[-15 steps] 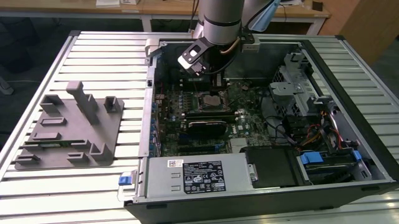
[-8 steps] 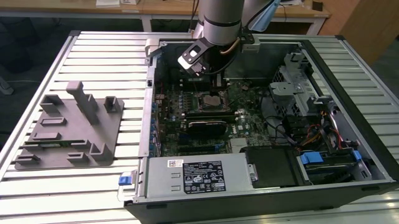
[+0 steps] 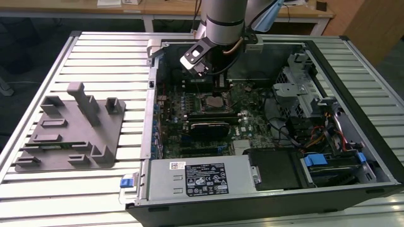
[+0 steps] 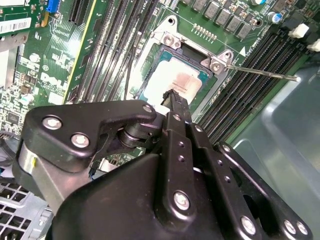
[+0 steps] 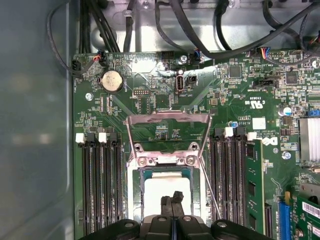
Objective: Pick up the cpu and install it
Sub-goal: 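Close the cpu cover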
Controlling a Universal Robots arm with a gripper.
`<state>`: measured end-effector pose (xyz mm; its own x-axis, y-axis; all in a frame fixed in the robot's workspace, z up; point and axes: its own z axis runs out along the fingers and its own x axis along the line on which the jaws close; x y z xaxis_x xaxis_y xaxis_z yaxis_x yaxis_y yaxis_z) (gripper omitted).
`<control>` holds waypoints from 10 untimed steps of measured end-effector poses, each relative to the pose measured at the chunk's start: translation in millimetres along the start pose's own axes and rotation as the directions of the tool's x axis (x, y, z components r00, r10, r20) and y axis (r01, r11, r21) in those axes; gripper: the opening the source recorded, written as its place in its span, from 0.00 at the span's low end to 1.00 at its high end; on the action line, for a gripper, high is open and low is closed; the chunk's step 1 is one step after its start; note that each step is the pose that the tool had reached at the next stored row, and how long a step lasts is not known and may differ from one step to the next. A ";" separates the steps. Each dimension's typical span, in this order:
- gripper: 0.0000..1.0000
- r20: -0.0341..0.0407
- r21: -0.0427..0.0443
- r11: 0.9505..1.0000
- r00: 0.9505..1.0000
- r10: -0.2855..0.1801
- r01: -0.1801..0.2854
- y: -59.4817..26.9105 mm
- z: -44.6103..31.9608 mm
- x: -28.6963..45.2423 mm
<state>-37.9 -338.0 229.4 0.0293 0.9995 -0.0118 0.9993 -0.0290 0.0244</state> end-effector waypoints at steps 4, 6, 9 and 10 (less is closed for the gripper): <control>0.11 0.000 0.000 1.000 1.000 0.000 0.000 0.2 -7.0 -0.1; 0.11 0.000 -0.001 1.000 1.000 0.000 0.000 0.3 -11.6 -0.1; 0.11 0.000 -0.001 1.000 1.000 0.000 0.000 0.4 -18.2 -0.2; 0.11 0.000 -0.001 1.000 1.000 0.000 0.000 0.5 -20.4 -0.2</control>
<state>-37.9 -337.9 249.7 0.0293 0.9995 -0.0118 0.9992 -0.0290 0.0258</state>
